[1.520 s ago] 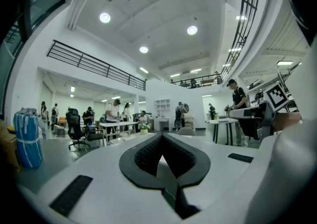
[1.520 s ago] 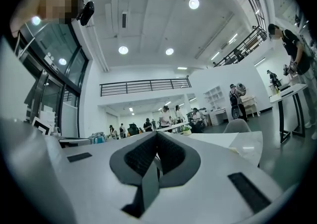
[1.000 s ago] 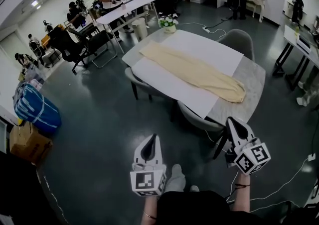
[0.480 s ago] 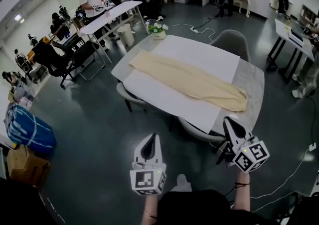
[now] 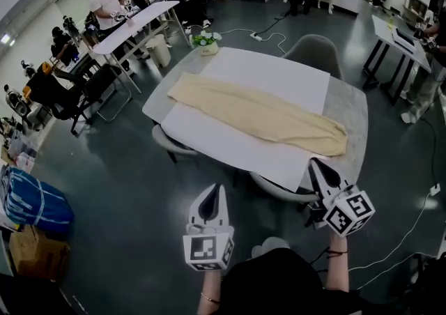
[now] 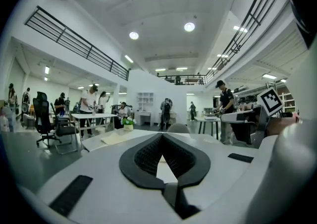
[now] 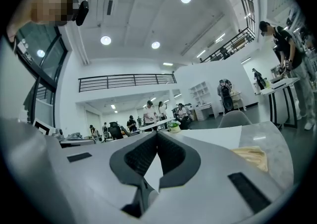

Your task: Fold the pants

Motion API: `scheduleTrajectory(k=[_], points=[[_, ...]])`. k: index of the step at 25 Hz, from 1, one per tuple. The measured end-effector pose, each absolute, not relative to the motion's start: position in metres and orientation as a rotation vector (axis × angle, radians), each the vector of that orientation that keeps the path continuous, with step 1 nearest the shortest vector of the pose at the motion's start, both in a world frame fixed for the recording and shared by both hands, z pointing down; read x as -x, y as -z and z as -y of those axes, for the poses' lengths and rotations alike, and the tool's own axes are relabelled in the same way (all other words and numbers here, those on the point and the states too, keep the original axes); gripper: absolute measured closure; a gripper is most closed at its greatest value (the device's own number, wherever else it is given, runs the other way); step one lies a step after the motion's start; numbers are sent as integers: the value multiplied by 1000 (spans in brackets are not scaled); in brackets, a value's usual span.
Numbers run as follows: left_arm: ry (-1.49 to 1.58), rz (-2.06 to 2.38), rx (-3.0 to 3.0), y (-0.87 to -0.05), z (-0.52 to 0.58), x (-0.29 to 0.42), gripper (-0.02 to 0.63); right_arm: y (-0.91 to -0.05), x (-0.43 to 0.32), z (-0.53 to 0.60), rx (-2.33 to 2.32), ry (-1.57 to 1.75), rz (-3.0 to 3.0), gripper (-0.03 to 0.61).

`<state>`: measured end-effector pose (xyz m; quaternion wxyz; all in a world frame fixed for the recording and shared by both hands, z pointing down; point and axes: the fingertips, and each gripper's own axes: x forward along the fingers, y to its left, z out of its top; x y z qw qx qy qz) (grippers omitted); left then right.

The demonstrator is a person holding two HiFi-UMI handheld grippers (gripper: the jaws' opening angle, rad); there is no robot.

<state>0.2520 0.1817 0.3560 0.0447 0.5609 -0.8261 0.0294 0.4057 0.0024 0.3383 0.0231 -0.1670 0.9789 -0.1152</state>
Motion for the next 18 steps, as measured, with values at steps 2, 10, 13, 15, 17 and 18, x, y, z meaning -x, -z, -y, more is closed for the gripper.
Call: scheduleTrajectory(k=[2, 10, 13, 15, 17, 18], points=[[-92, 2499, -1735, -360, -173, -250, 606, -342, -406, 4, 558, 369, -3025, 564], [-90, 2417, -1776, -378, -139, -231, 606, -363, -413, 39, 776, 443, -2997, 564], [-93, 2400, -1781, -383, -117, -217, 606, -373, -408, 60, 851, 476, -2994, 564], [-100, 2379, -1798, -384, -100, -209, 606, -377, -405, 76, 906, 516, -2977, 563], [-113, 2347, -1832, -383, -81, -203, 606, -378, -401, 93, 936, 544, -2958, 563], [-119, 2331, -1849, -383, -70, -200, 606, -377, -397, 101, 942, 548, -2954, 563]])
